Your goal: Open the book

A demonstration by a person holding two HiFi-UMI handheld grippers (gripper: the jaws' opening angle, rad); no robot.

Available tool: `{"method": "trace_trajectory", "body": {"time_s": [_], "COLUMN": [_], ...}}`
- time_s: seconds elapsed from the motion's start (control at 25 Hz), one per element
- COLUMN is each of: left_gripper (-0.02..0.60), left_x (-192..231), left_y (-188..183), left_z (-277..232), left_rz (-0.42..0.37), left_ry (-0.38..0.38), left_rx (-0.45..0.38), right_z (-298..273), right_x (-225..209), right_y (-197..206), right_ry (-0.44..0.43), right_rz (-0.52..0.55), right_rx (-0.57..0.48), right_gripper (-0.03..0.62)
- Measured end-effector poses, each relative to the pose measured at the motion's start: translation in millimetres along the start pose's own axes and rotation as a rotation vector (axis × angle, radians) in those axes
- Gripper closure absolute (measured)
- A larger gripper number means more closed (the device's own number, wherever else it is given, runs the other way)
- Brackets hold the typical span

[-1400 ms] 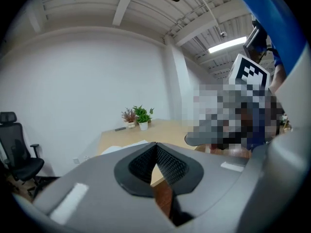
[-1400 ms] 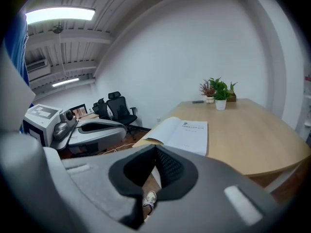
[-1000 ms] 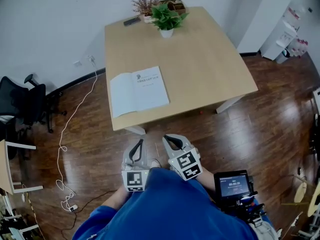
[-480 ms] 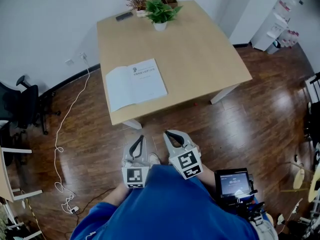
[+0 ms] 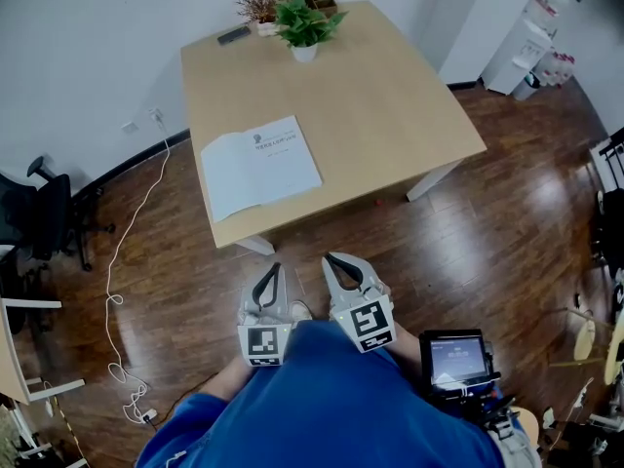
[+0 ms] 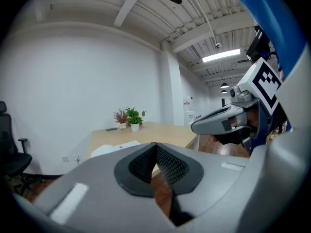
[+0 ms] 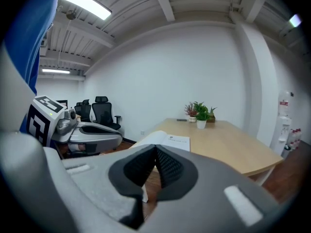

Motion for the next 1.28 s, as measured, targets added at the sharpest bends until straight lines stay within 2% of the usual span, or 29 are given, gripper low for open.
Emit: {"method": "trace_trajectory", "body": {"time_s": [1.28], "left_gripper": [0.574], "left_x": [15.6], "left_y": [-4.3], "left_z": [5.4], "left_rz": [-0.001], "left_ry": [-0.026], "left_rx": [0.007], "right_z": [-12.6], "right_x": [4.8], "right_y": [-6.1], "right_ry": [-0.017], "right_rz": [0.004], "right_rx": [-0.013], "right_gripper": [0.591]}}
Point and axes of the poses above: the fingertips, and each gripper's own axes: z backward along the fingers, x to its left, y out of its underside, the point moved 7 cm from there along z, backward along the fingers, and after that the axes turned 9 degrees about z, right-handed, at the moved point
